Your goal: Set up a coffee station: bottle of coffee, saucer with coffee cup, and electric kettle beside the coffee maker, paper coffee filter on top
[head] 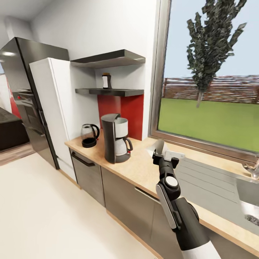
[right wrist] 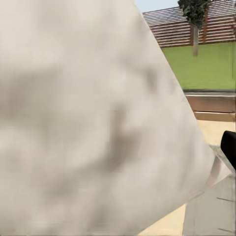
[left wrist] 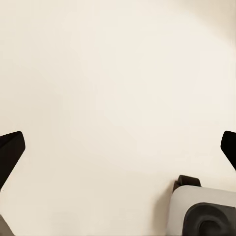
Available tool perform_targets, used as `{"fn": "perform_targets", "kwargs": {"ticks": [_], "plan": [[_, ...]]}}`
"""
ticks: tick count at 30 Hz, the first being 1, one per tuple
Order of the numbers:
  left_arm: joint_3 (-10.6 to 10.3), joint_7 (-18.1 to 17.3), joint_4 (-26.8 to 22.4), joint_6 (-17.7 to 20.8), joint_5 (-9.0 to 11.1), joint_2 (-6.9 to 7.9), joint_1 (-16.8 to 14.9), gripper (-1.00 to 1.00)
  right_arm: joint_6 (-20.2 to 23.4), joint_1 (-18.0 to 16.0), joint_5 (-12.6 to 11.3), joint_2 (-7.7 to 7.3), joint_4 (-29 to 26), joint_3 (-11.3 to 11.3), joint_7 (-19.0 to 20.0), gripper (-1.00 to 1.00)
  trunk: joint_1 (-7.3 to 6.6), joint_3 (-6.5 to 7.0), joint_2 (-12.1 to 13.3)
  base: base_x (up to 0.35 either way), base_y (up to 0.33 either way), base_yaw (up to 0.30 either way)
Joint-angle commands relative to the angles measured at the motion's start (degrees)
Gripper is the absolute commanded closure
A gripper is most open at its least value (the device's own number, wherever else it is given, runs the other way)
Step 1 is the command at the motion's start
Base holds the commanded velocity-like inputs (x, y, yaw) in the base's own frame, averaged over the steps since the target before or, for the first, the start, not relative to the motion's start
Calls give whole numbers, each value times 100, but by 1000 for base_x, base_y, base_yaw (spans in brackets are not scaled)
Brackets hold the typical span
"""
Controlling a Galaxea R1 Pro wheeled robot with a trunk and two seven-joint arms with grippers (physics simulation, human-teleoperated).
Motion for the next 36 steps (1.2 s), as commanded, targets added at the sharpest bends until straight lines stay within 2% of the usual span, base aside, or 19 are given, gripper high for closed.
{"fn": "perform_targets", "kwargs": {"ticks": [1, 13, 27, 36], "plan": [[8, -4, 19, -24, 31, 3, -3, -100, 15, -4, -47, -1, -3, 12, -42, 100, 2, -2, -4, 4, 0, -262], [16, 9, 26, -28, 61, 5, -14, -100, 16, -4, -47, -1, -5, 8, -42, 100, 2, -2, -4, 2, 16, -246], [12, 9, 27, -30, 59, 5, -14, -100, 16, -4, -44, -7, -47, -2, -42, 100, 2, -2, -4, 203, 209, -13], [13, 10, 35, -28, 59, 22, -14, -100, 6, 13, -47, 2, -108, 11, -51, 100, 2, 2, -4, 248, 42, -21]]}}
